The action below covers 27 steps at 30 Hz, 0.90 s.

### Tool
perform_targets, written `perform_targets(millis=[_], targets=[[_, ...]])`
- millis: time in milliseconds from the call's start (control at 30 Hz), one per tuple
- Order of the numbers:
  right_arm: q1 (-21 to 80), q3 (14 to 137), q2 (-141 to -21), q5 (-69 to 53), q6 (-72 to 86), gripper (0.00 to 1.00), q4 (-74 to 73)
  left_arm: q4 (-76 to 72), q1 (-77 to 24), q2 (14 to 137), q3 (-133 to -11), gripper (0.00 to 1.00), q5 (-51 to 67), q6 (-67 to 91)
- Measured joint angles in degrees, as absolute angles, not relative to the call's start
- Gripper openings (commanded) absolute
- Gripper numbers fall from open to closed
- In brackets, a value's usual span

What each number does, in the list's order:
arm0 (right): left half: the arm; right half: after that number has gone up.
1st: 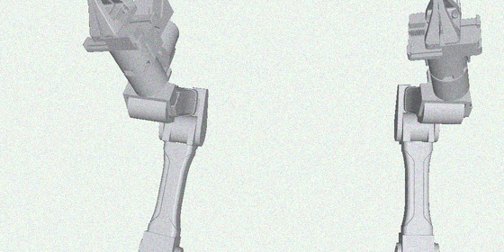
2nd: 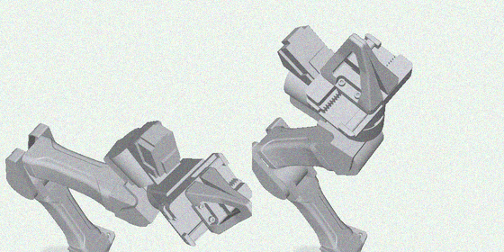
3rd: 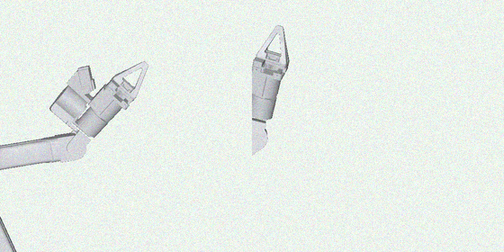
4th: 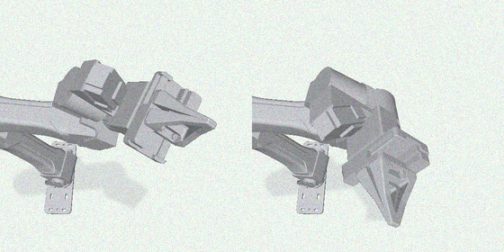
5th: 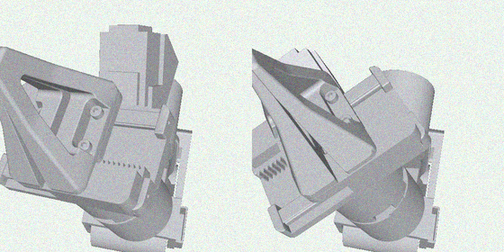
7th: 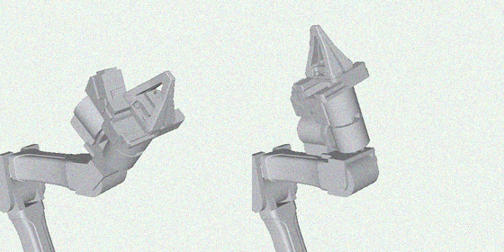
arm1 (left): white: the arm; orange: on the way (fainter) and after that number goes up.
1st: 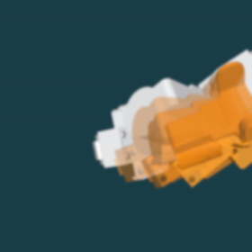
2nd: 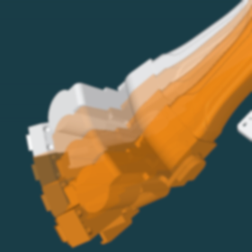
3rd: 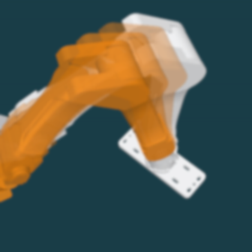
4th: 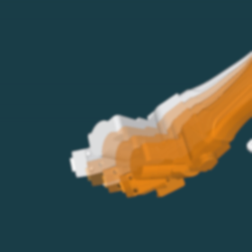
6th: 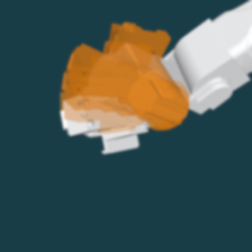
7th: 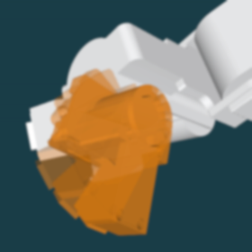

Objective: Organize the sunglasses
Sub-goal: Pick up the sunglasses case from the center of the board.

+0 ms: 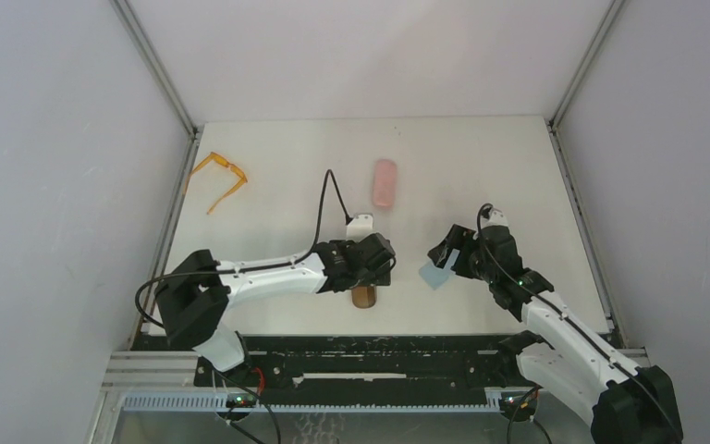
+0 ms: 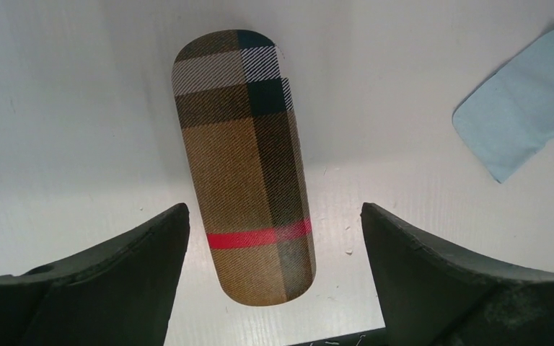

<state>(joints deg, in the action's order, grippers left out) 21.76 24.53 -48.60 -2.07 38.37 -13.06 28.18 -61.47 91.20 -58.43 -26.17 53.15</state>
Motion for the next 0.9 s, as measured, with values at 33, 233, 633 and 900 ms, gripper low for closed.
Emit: perform_targets(millis=[33, 233, 633, 900], targets=[[21.7, 24.5, -48.5, -2.3, 38.3, 0.81, -13.1, 27.8, -61.3, 91.2, -58.3, 0.88, -25.9, 53.5], [21.7, 24.5, -48.5, -3.7, 38.0, 0.81, -13.0, 24.9, -59.9, 92.0, -57.7, 0.82, -23.9, 54.1], [21.5, 24.5, -48.7, -5.2, 37.4, 0.80, -13.0, 23.1, -58.0, 94.1, -55.5, 0.79, -22.3, 54.5], [21.5, 24.5, -49.0, -5.7, 37.3, 0.79, -12.5, 22.8, -57.9, 94.4, -55.1, 0.75, -22.1, 54.5]])
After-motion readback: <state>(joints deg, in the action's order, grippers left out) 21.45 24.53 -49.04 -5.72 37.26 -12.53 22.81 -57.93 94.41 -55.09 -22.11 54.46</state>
